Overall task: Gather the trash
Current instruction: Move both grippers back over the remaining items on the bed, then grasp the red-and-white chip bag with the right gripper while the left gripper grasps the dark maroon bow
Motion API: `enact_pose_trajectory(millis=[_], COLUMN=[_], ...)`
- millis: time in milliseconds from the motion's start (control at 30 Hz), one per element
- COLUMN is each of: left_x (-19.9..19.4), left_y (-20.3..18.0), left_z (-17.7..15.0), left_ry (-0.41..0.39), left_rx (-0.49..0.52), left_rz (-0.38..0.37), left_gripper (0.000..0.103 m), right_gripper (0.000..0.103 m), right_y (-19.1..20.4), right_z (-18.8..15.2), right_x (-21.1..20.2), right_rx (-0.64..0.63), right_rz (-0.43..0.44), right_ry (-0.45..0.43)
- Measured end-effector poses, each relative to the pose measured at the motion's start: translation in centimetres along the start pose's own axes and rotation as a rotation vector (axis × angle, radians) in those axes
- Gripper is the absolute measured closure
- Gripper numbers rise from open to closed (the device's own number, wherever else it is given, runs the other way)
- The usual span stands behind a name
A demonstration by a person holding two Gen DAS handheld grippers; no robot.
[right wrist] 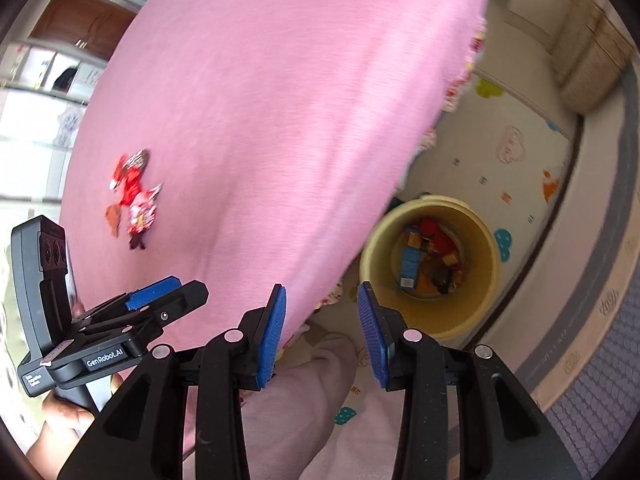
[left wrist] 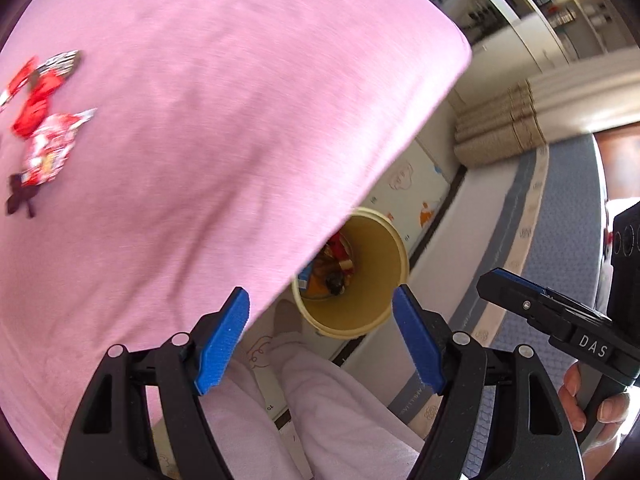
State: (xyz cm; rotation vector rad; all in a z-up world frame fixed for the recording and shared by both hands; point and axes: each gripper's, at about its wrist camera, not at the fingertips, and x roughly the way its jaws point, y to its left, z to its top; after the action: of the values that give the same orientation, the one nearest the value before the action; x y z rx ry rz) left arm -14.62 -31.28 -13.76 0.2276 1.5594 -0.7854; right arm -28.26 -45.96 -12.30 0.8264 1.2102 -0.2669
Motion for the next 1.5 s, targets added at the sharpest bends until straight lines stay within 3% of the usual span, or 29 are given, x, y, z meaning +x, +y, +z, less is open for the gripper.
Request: enact_pose_trajectory(millis=[333, 633, 900, 1133, 1500], left_x=[-7.8, -11.4, -11.5, -10.0, -7.2], left_y=[14.2, 22.5, 26.7, 29.9, 33.6], left_z=[-1.5, -2.8, -3.4, -2.6, -0.8], left_ry=[-0.140, -0.205, -0.211, -0.194, -0.141], left_rx=[-0.237, -0.320, -0.412, -0.526, -0.635], left_rz=[0.021, 0.036, 0.039, 0.031, 0.027], left_gripper=[0.029, 0.029, 0.029, 0.029, 0.029], right_gripper=[0.065, 0.065, 0.065, 0.065, 0.065], right_y=[14.0, 22.4, 28.0, 30.5, 33.8], right_z=[1.5, 1.7, 3.7, 6.6, 9.1], right_x=[3.7, 7.7, 11.2, 16.3, 23.2], right_rx=[-0.214, -0.290, -0.379, -0.408, -0.475], right_rz=[0.024, 0.032, 0.024, 0.028, -0.036], right_ry=[0.022, 0.047, 0.082, 0.153, 0.237])
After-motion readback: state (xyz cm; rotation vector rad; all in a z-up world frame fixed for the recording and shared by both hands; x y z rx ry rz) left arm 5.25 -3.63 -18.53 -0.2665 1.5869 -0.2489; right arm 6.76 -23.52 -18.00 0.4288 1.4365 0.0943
